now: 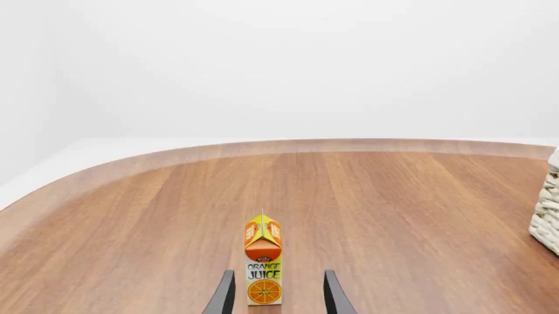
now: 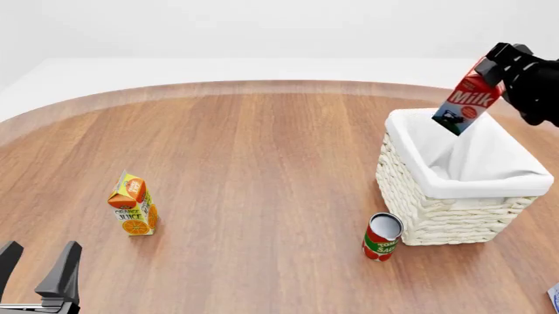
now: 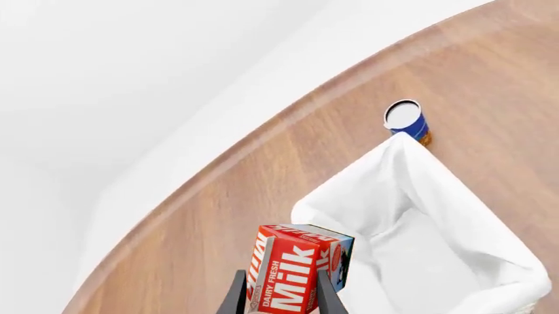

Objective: Pick the milk and place it in the basket.

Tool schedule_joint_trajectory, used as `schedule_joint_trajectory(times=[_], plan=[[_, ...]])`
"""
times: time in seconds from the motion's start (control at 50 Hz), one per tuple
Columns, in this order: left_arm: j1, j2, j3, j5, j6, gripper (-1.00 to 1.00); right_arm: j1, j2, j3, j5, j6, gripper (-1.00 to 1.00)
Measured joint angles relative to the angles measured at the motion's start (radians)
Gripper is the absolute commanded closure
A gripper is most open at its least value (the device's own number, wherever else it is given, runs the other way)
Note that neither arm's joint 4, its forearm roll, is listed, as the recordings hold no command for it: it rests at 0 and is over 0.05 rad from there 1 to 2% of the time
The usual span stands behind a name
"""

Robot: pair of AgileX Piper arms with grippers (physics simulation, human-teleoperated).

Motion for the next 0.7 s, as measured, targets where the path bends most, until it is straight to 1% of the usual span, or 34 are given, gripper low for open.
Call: schedule_joint_trajectory(times=[0.7], plan=[[0.000, 0.000, 0.000, 0.000, 0.000, -1.00, -0.067, 0.086, -0.006, 0.005, -0.028, 1.00]])
